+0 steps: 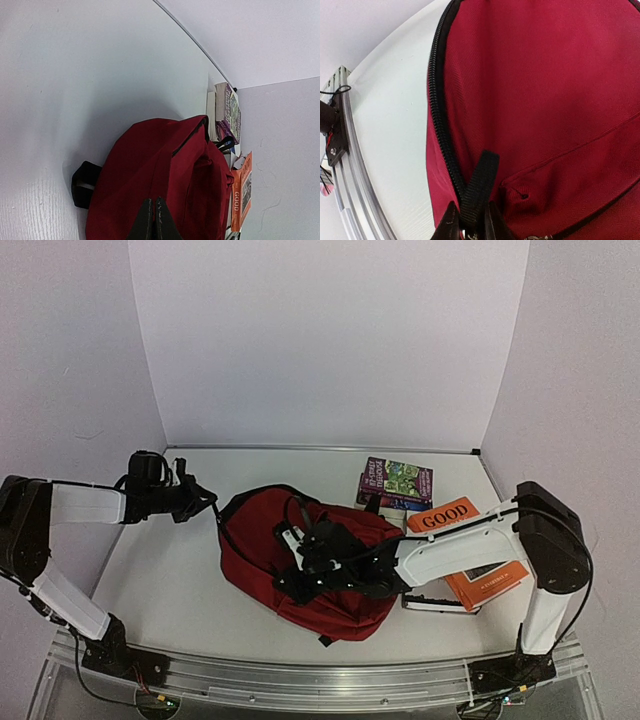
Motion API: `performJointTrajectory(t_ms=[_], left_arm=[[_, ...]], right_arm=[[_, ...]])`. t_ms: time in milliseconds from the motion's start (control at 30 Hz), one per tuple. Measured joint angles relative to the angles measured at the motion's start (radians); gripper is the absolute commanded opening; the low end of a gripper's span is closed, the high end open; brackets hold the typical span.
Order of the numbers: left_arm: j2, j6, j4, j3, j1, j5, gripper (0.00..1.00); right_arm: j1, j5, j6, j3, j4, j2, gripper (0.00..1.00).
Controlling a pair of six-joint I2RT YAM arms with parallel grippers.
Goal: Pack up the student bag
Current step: Unzip the student bag at the center of the board.
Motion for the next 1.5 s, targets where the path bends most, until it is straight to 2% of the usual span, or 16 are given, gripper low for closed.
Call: performJointTrajectory(t_ms=[100, 233, 300, 433, 633, 733, 800, 867, 900, 1033, 1100, 1267, 1500], left_arm=[[0.001, 0.01, 0.047, -0.006, 0.006, 0.059, 0.0], [-0.023, 0.011, 0.092, -0.057, 0.008, 0.114, 0.0], [-0.047, 0.009, 0.096, -0.091, 0.008, 0.129, 0.0], [-0.079, -0.005, 0.102, -0.127, 0.008, 0.143, 0.0], [-0.127, -0.017, 0.105, -0.146, 0.008, 0.145, 0.0], [-0.141, -0.02, 0.105, -0.146, 0.008, 0.141, 0.0], [-0.148, -0.021, 0.103, -0.146, 0.008, 0.139, 0.0], [-0.154, -0.021, 0.095, -0.146, 0.008, 0.135, 0.0], [-0.157, -0.021, 0.087, -0.146, 0.008, 0.129, 0.0], [-0.166, -0.02, 0.021, -0.142, 0.008, 0.088, 0.0], [-0.166, -0.016, -0.016, -0.128, 0.008, 0.064, 0.0], [-0.156, -0.003, -0.116, -0.074, 0.007, 0.037, 0.0], [-0.118, 0.018, -0.145, 0.011, 0.028, 0.012, 0.0]], right_arm=[[0.01, 0.036, 0.018, 0.065, -0.065, 0.0, 0.62], [0.015, 0.084, 0.036, 0.231, -0.103, 0.024, 0.76], [0.015, 0.103, 0.025, 0.335, -0.114, 0.063, 0.79], [0.015, 0.141, -0.009, 0.572, -0.145, 0.207, 0.8], [0.015, 0.183, -0.07, 0.766, -0.217, 0.416, 0.79], [0.015, 0.191, -0.092, 0.805, -0.25, 0.493, 0.65], [0.015, 0.196, -0.109, 0.823, -0.272, 0.529, 0.3], [0.015, 0.199, -0.12, 0.84, -0.284, 0.555, 0.06], [0.015, 0.199, -0.125, 0.841, -0.29, 0.559, 0.02], [0.012, 0.183, -0.145, 0.831, -0.284, 0.555, 0.0], [0.014, 0.161, -0.162, 0.772, -0.246, 0.524, 0.0], [0.03, 0.093, -0.186, 0.567, -0.161, 0.366, 0.0], [0.085, 0.037, -0.19, 0.411, -0.145, 0.203, 0.0]])
